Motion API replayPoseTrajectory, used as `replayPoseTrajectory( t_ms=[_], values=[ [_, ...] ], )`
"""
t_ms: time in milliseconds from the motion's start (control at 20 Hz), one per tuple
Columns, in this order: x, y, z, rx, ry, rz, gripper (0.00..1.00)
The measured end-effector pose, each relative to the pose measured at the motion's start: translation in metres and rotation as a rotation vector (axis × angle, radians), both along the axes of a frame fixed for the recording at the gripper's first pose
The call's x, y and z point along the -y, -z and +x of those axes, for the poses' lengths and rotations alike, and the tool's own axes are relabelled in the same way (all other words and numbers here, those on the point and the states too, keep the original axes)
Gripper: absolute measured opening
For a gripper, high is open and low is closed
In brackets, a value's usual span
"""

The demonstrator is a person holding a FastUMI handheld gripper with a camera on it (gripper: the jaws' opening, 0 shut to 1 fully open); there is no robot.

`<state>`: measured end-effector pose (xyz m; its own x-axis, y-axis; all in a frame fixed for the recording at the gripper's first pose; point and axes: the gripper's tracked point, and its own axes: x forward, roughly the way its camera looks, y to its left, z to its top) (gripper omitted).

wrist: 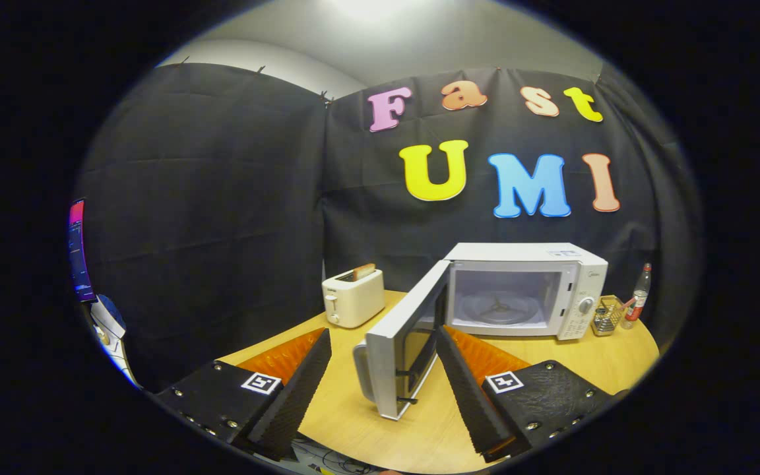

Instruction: Open the microwave, put the food inside, and close the microwave door.

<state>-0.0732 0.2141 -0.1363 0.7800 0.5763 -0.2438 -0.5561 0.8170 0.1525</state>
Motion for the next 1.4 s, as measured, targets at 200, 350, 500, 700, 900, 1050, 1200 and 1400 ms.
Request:
replayPoseTrajectory(
  t_ms=[200, 350, 500, 700, 900, 1050, 1200, 1400],
  values=[
    [0.054, 0.016, 0.022, -0.03, 0.118, -0.039, 0.97],
    [0.091, 0.029, 0.03, -0.046, 0.19, -0.075, 0.97],
    [0.12, 0.045, 0.035, -0.084, 0.245, -0.088, 0.97],
    [0.159, 0.072, 0.043, -0.161, 0.329, -0.088, 0.97],
    [0.193, 0.105, 0.047, -0.263, 0.41, -0.076, 0.97],
    [0.213, 0.13, 0.044, -0.352, 0.467, -0.05, 0.98],
    [0.225, 0.153, 0.037, -0.432, 0.496, -0.035, 0.98],
    [0.235, 0.175, 0.032, -0.513, 0.516, -0.012, 0.98]
  ],
)
